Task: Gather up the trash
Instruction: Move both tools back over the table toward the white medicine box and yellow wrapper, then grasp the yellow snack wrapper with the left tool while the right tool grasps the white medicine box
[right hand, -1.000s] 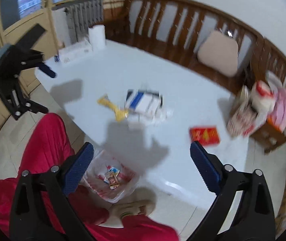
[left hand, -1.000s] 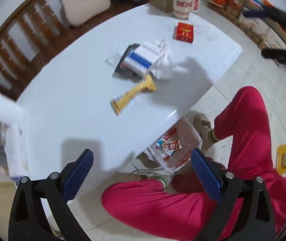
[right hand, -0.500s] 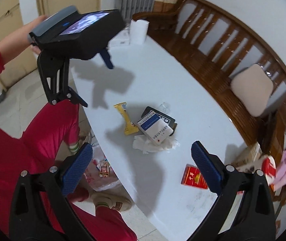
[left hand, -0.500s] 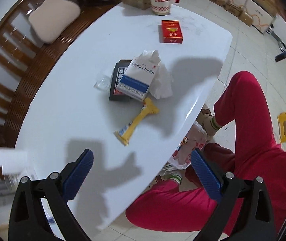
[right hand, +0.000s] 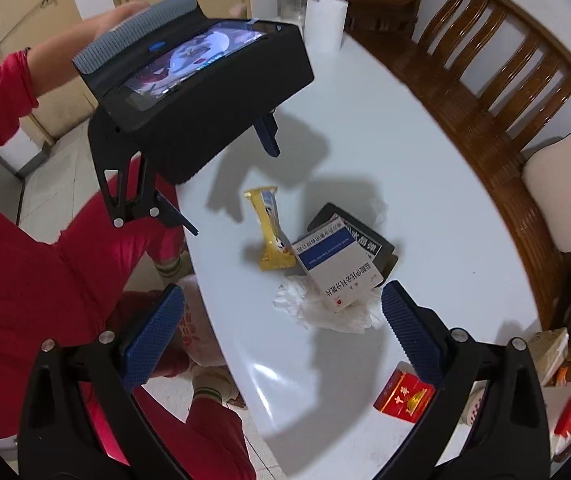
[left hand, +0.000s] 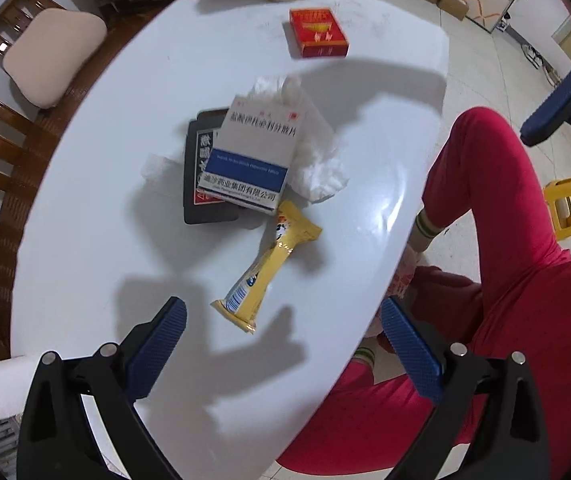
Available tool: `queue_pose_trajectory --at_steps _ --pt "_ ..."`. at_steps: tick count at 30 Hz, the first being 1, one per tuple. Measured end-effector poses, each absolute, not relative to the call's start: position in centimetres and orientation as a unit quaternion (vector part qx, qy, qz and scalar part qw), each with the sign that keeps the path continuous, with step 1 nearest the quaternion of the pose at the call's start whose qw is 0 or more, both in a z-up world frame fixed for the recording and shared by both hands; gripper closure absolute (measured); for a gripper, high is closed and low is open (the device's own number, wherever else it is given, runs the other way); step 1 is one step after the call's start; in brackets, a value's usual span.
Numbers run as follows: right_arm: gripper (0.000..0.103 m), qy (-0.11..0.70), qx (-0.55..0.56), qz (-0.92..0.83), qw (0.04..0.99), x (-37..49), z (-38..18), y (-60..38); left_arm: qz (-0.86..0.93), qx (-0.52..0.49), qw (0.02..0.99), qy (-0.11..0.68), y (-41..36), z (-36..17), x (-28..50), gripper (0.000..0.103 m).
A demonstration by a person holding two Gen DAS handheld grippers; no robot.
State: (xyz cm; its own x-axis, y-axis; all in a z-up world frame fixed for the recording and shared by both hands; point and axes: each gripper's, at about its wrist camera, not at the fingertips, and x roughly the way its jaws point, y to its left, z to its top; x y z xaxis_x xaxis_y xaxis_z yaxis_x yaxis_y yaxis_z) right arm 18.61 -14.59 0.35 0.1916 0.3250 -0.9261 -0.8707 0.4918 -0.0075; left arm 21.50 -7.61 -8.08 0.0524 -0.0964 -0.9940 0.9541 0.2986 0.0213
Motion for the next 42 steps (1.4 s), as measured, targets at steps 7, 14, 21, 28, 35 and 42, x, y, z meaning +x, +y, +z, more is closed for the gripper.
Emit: queue_pose_trajectory --at_steps 7,14,21,28,35,42 --pt "0.007 0.501 -0.289 0.428 0.694 20.9 -3.3 -13.9 -0.457 0.39 0.581 0.548 -8.0 -10.9 23.3 0.008" --pt "0.007 0.514 -0.309 0.429 0.675 22.8 -6.4 -13.1 -0.481 0.359 0.581 0.549 -7.9 -11.8 24.8 0.008" --pt "0.007 0.509 -0.325 0.439 0.665 24.3 -8.3 -12.0 -0.499 0.343 0.581 0.544 -7.5 -12.6 24.8 0.008" --pt "0.007 0.512 -0.332 0.445 0.655 25.3 -10.3 -11.6 -0.5 0.316 0.581 0.56 -6.8 -13.8 25.7 0.012" --pt "0.029 0.52 -0.335 0.44 0.652 25.6 -11.8 -11.8 -0.475 0.324 0.588 0.569 -6.7 -14.8 26.5 0.034" --pt "0.037 0.52 -0.318 0.434 0.664 26.2 -11.8 -12.1 -0.457 0.35 0.597 0.559 -7.1 -14.8 26.4 0.056"
